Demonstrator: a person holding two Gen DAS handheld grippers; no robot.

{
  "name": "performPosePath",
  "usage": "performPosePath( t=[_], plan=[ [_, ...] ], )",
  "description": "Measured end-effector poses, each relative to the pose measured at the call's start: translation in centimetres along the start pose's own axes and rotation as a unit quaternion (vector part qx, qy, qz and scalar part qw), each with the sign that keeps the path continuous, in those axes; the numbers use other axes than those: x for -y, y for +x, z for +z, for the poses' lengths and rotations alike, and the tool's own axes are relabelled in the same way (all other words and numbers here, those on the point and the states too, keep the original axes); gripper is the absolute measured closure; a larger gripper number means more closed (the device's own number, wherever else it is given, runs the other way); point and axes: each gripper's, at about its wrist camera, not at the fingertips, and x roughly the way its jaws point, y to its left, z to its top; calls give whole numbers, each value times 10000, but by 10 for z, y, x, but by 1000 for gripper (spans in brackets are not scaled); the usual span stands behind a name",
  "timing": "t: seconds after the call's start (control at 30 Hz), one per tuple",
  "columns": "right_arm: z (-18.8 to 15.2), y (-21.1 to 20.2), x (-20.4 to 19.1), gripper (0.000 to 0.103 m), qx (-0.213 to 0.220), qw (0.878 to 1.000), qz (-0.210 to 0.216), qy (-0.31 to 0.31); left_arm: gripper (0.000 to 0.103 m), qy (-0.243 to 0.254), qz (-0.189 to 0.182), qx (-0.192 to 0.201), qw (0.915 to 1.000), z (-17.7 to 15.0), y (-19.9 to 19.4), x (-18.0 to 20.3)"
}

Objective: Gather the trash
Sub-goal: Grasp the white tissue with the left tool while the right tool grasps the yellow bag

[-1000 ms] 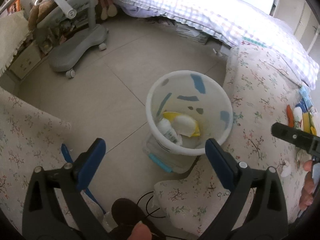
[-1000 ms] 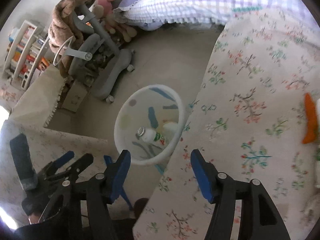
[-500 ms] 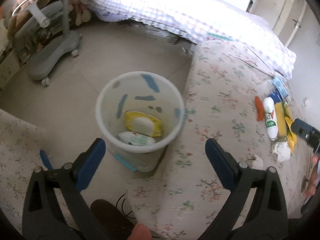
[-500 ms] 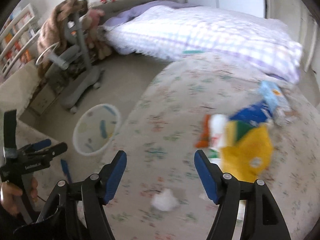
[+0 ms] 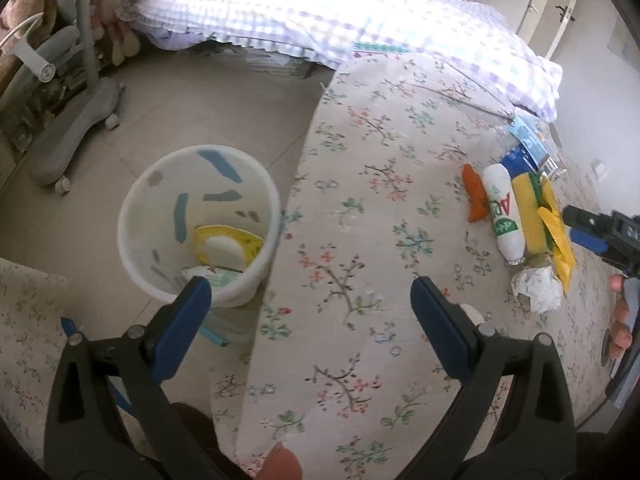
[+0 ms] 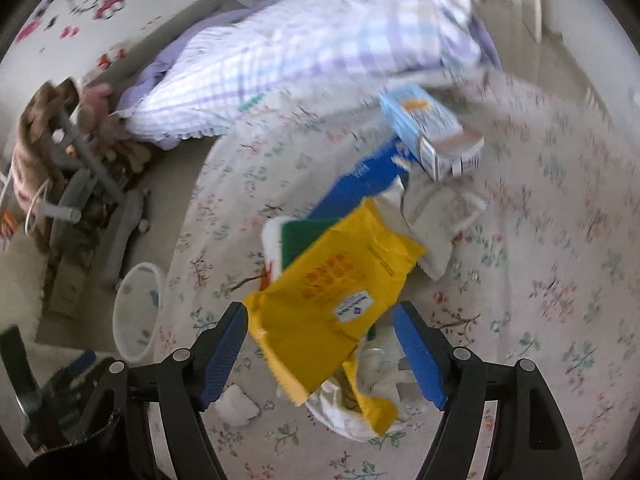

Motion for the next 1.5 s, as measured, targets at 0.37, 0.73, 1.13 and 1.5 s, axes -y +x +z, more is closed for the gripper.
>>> performPosePath(
  t=[0.37, 0.73, 1.13, 1.5],
  plan=[
    [8, 19, 18, 22, -217, 9927, 533, 1061, 4, 263, -14, -90, 9996, -2, 6, 20],
    [-6, 12, 23, 39, -355, 9975, 223, 576, 4, 415, -194, -300, 9985, -7, 9, 36],
    [-29, -40, 59, 38, -187, 9987, 329, 340, 10, 985, -959, -883, 9866, -23, 30, 101],
    [-33, -46, 109, 29, -370, 9965, 51, 753, 66, 1321, -1031, -1277, 9776, -37, 56, 133]
  ],
)
